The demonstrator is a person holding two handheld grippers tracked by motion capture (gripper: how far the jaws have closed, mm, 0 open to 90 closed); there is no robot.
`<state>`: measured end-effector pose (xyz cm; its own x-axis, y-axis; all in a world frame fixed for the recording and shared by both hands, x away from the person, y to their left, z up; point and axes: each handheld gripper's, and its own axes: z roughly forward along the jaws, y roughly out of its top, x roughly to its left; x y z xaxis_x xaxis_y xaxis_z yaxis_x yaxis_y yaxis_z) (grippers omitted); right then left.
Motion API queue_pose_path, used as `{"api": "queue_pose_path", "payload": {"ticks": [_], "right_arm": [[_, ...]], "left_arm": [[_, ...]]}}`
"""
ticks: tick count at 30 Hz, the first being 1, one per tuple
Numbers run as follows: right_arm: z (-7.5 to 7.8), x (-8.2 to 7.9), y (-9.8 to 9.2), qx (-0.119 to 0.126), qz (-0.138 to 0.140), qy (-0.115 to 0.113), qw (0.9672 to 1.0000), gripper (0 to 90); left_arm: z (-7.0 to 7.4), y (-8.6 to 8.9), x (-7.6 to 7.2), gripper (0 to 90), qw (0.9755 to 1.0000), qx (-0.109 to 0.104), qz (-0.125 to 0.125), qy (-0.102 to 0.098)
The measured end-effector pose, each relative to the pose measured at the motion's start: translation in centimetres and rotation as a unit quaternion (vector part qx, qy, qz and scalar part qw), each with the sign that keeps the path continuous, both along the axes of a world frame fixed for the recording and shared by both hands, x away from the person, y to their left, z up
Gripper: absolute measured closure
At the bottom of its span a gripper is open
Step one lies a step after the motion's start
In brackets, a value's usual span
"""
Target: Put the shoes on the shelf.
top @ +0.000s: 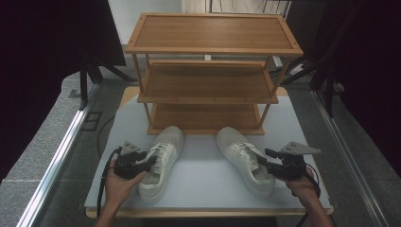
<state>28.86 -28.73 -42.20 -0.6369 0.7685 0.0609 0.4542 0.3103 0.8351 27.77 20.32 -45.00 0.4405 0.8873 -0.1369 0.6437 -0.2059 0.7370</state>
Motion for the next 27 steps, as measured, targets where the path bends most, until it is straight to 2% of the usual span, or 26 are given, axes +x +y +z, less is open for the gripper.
{"api": "queue_pose_path", "payload": {"ticks": [4,11,16,23,27], "right_arm": [[0.1,0.5,0.1,-0.008,0.015,0.011,0.9998,51.6],[0.6,1.6,0.4,-0.047,0.044,0.021,0.9977,51.0],[0.5,2.2,1.2,-0.053,0.052,0.029,0.9968,51.4],[-1.1,3.1,2.0,-0.078,0.020,0.027,0.9964,57.8],[-2.0,3.5,1.8,-0.064,-0.003,0.024,0.9977,63.6]], "left_arm": [[-0.1,0.0,0.1,57.7,1.0000,-0.006,0.000,0.001],[-0.1,-0.1,0.3,62.0,1.0000,-0.009,0.000,0.003],[-0.1,-0.1,0.3,62.6,0.9999,-0.010,0.000,0.004],[-0.1,0.0,0.3,64.5,0.9999,-0.014,0.003,0.008],[-0.2,-0.1,0.4,64.7,0.9998,-0.016,0.009,0.010]]}}
